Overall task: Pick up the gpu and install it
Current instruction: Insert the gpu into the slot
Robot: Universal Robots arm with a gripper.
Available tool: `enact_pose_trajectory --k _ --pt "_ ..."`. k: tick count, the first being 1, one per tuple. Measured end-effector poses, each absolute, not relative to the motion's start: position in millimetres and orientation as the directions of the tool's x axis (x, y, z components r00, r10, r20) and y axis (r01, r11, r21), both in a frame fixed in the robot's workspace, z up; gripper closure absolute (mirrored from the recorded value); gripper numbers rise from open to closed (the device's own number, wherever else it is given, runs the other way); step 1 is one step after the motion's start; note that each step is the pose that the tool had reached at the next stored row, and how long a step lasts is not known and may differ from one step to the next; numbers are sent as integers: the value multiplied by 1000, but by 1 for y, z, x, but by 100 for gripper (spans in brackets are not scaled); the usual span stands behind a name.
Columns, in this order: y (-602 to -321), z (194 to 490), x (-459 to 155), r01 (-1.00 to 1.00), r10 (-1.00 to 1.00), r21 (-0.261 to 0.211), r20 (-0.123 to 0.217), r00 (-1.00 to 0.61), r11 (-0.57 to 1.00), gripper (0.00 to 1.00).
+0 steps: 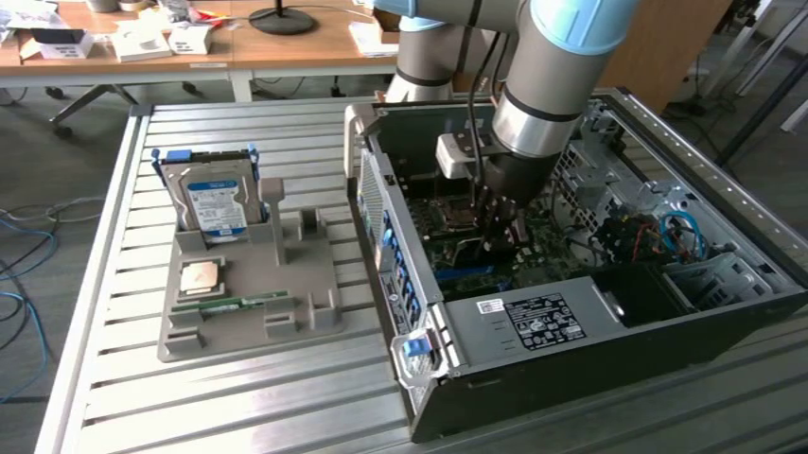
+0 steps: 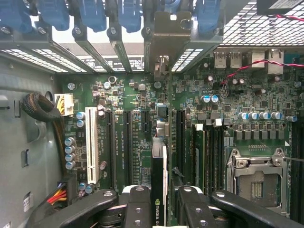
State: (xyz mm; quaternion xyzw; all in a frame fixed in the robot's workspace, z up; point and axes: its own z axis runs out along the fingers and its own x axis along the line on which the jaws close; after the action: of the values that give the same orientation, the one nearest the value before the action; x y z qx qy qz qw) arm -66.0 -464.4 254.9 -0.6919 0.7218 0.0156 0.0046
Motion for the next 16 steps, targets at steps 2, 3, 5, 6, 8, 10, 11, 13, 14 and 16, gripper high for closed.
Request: enact_pose_trajectory --k 2,3,5,6,8,10,11,13,14,16 --pt "-464 255 -66 -999 -999 16 -28 -41 40 73" --pt "-464 255 -66 -999 -999 16 -28 -40 40 73" --pt "-464 255 -66 -999 -999 16 -28 -38 38 73" --pt "-464 255 -66 -999 -999 16 -28 -38 37 73" --pt "-464 255 -65 -999 -999 16 -28 -34 34 73" --pt "-464 255 -65 -999 -999 16 -28 -30 30 73" --pt "-464 255 -65 -999 -999 16 -28 -30 29 73" --pt "-464 255 -66 -999 -999 16 -28 -30 29 73" --pt "-464 255 -66 -999 -999 16 -28 -30 29 73" --pt "-464 254 -66 -999 -999 16 -28 -30 29 73"
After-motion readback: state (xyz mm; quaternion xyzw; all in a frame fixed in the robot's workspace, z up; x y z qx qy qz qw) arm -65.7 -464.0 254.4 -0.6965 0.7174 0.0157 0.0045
